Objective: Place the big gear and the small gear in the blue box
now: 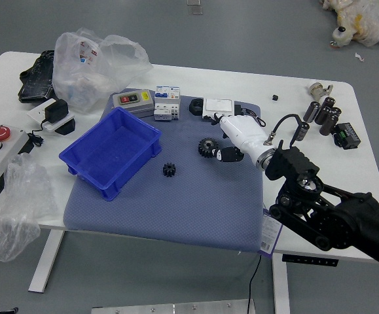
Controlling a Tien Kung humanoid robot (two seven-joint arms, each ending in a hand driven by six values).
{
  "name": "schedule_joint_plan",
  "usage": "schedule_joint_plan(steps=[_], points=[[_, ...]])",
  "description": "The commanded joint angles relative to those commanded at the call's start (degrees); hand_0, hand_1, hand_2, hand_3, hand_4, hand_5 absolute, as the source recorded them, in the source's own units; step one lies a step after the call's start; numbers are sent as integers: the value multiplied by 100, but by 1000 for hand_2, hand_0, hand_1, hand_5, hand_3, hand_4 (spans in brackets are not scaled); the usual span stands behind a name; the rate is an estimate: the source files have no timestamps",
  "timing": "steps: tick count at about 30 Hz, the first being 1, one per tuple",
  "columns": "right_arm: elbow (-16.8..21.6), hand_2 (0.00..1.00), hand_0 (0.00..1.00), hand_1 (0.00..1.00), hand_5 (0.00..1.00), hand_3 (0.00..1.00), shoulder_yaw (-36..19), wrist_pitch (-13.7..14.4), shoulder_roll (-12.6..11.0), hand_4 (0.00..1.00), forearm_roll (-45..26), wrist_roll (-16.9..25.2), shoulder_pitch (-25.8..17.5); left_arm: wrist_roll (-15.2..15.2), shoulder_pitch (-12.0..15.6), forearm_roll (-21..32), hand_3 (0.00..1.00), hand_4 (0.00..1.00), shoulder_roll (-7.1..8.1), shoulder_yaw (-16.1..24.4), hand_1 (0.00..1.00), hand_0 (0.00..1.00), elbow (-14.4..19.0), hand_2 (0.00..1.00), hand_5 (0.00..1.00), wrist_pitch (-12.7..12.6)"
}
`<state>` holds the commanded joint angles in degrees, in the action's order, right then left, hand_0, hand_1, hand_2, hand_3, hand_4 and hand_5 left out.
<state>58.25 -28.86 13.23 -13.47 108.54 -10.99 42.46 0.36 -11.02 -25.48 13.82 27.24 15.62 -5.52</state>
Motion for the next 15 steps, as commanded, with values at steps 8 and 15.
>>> schedule_joint_plan(steps=[8, 15], points=[[-566, 770, 322, 492, 341, 855, 480, -192, 104, 895, -416, 11, 376, 74, 30, -109, 695, 699, 0, 113, 644, 663, 10, 625, 379, 2], [-962, 773, 332, 498, 499, 863, 818, -406, 229, 998, -703, -29, 553, 119, 29, -198, 695, 699, 9, 189, 644, 663, 16, 625, 379, 6]])
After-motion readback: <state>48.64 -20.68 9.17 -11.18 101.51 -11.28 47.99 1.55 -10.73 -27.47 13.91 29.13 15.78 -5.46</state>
